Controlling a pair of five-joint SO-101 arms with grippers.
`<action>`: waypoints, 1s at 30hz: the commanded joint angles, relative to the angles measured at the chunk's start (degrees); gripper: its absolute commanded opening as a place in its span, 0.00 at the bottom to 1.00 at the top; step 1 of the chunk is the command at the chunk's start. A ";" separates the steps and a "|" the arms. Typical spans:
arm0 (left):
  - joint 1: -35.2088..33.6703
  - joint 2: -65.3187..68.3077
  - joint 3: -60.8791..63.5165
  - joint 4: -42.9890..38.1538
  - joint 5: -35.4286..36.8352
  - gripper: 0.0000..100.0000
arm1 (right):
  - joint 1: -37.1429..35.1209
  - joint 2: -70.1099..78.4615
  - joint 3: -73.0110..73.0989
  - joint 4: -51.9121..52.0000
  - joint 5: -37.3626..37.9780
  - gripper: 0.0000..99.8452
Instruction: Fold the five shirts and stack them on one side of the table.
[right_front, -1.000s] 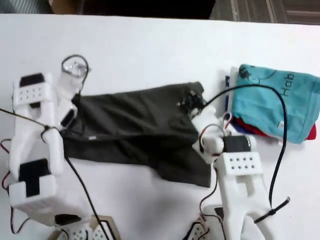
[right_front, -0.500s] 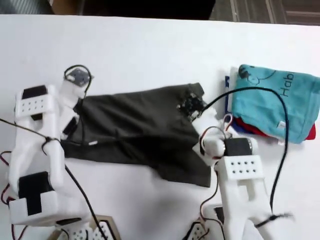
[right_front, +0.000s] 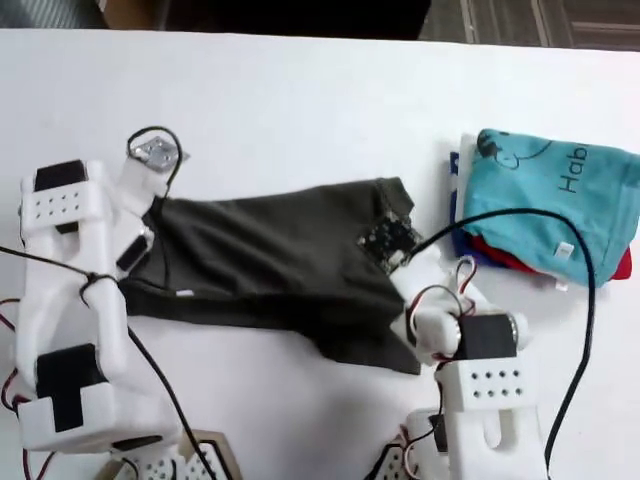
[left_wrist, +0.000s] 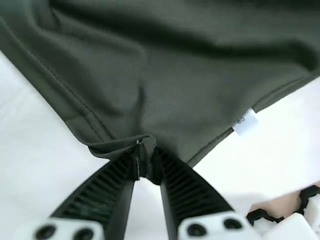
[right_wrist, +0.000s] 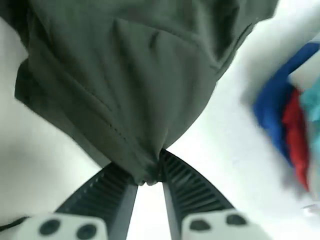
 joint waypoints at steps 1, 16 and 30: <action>-0.62 -2.46 2.95 -1.05 -1.67 0.03 | 0.48 -2.86 1.76 -0.48 2.90 0.02; -0.62 -2.37 10.15 -8.79 -1.23 0.03 | 0.04 -3.82 13.10 -7.60 10.29 0.02; -3.43 -2.81 -9.45 -1.58 2.73 0.23 | 0.57 -4.09 4.57 -6.11 10.20 0.29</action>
